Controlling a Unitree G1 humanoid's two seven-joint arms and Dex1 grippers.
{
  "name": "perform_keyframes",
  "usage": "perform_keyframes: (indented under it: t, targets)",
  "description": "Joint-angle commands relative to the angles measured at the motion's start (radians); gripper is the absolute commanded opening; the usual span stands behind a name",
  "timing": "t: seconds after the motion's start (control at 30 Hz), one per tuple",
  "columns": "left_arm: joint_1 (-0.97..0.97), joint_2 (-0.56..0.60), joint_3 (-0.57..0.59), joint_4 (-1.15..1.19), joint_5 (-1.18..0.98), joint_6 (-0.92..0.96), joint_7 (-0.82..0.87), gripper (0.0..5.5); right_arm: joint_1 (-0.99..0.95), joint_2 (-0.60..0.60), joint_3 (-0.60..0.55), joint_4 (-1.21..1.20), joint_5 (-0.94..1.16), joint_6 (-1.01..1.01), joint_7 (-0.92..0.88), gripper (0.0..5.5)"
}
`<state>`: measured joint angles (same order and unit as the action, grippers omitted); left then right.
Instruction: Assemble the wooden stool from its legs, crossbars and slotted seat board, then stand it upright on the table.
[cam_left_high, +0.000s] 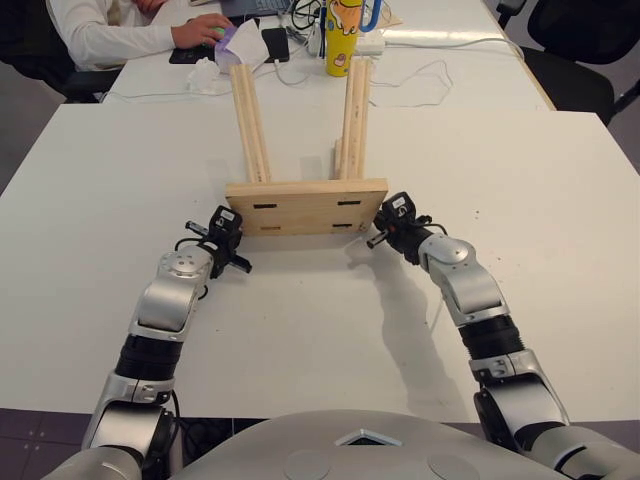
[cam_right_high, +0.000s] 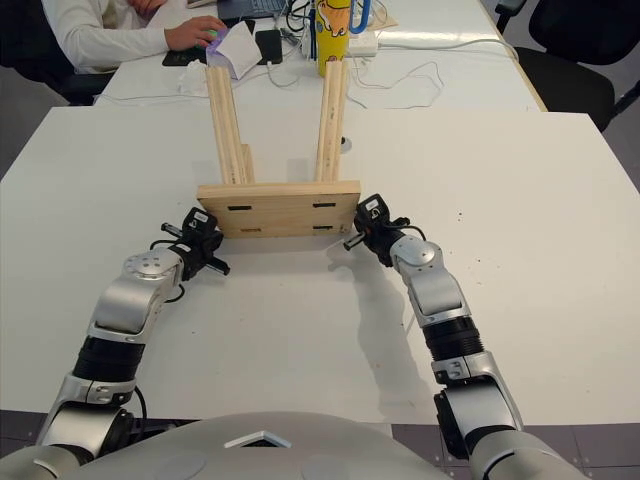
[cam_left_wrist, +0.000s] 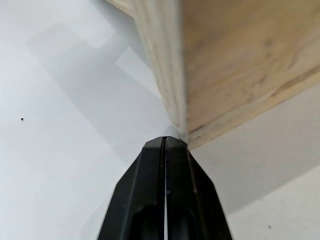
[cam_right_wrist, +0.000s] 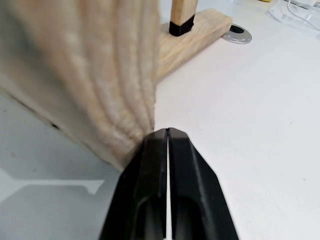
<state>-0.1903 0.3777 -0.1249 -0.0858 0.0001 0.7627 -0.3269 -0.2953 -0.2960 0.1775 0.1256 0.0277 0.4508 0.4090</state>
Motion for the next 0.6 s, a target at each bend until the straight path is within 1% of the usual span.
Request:
perform_keyframes:
  t: [0.03, 0.23, 0.6]
  targets:
    - [0.002, -0.032, 0.020, 0.000, -0.040, -0.062, -0.025, 0.00, 0.025, 0.012, 0.012, -0.029, 0.009, 0.017, 0.021, 0.03]
    - [0.018, -0.074, 0.040, -0.075, -0.119, -0.099, -0.080, 0.00, 0.035, 0.030, -0.013, -0.087, 0.049, 0.059, 0.037, 0.03]
    - [0.019, -0.066, 0.047, -0.106, -0.135, -0.097, -0.099, 0.00, 0.009, 0.033, -0.060, -0.208, 0.100, 0.152, 0.054, 0.03]
